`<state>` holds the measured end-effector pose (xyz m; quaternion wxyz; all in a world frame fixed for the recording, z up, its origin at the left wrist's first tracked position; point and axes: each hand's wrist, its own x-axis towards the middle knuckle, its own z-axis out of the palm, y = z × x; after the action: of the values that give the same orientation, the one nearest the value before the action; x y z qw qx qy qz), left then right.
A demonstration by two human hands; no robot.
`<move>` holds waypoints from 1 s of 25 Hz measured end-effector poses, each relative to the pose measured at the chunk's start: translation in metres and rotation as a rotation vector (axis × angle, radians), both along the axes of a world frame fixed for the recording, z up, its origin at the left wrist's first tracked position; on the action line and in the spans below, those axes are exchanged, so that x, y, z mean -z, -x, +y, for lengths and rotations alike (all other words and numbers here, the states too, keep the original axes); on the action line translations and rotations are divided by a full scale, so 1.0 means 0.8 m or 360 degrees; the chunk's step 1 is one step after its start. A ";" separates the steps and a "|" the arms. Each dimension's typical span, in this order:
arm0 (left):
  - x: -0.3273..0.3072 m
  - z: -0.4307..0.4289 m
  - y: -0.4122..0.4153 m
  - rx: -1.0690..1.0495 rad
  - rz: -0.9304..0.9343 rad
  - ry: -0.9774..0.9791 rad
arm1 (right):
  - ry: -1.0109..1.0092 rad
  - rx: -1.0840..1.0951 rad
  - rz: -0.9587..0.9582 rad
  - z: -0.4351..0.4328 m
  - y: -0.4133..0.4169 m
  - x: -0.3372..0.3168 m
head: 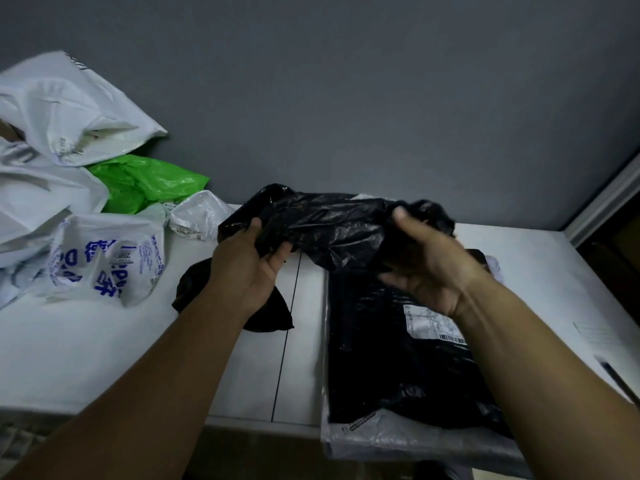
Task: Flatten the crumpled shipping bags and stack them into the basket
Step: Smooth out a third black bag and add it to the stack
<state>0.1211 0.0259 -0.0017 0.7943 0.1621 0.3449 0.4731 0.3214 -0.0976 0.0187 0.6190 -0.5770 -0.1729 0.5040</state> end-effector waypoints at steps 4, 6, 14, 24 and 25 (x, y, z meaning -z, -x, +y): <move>-0.005 -0.015 -0.011 0.0091 -0.0032 0.0000 | 0.0125 -0.0084 -0.0054 0.008 0.015 0.012; -0.007 -0.014 -0.008 0.0116 -0.0045 -0.0016 | 0.0059 0.0058 -0.0084 0.009 0.011 0.008; -0.004 0.003 0.003 -0.0165 0.0797 -0.0346 | -0.0368 0.0807 -0.0048 -0.009 -0.044 -0.013; -0.013 0.005 0.007 -0.0096 0.0688 -0.0300 | -0.0516 0.0825 -0.0245 -0.025 -0.055 -0.022; -0.015 -0.002 0.002 -0.0043 0.0637 -0.0305 | -0.0462 0.0671 -0.0444 -0.026 -0.042 -0.024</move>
<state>0.1192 0.0247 0.0102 0.6845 0.3230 0.4513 0.4727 0.3548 -0.1183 0.0382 0.7564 -0.5694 -0.2029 0.2501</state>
